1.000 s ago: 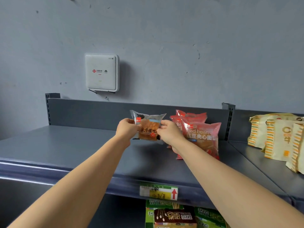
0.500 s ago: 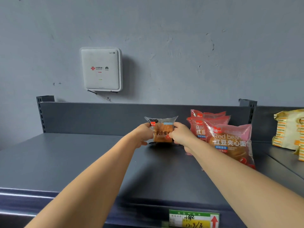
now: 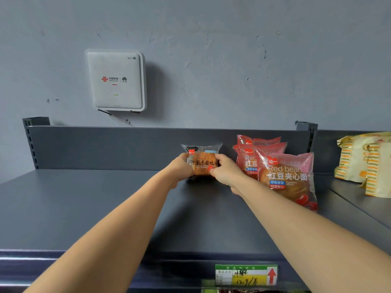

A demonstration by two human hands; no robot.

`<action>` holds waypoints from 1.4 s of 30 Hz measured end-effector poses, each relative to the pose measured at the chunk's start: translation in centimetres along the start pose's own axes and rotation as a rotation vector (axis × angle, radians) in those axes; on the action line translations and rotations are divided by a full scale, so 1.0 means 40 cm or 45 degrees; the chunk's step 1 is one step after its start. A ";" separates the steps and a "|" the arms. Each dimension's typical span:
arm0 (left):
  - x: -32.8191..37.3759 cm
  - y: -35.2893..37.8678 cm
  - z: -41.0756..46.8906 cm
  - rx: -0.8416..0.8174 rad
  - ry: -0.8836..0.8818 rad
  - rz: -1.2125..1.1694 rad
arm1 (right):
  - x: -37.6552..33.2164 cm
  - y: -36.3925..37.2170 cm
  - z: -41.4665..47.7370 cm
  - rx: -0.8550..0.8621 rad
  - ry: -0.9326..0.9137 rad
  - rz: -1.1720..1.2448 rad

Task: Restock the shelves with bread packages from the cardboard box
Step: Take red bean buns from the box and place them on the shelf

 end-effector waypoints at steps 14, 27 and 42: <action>0.027 -0.025 -0.148 0.190 0.160 0.630 | -0.048 -0.074 -0.192 0.104 -0.236 -0.453; 0.130 0.120 -0.586 0.506 0.468 0.841 | 0.005 -0.292 -0.647 0.294 -0.346 -0.753; 0.082 0.428 -0.931 0.355 0.784 1.227 | 0.215 -0.435 -1.111 0.391 -0.029 -0.969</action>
Point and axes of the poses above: each hand's wrist, its own z-axis towards the middle knuckle, its own y-axis out of the palm, x = y × z, the point moved 4 cm from there along z, towards the middle knuckle, and after that the axes turned 15 degrees about z, right-handed, at the moved point
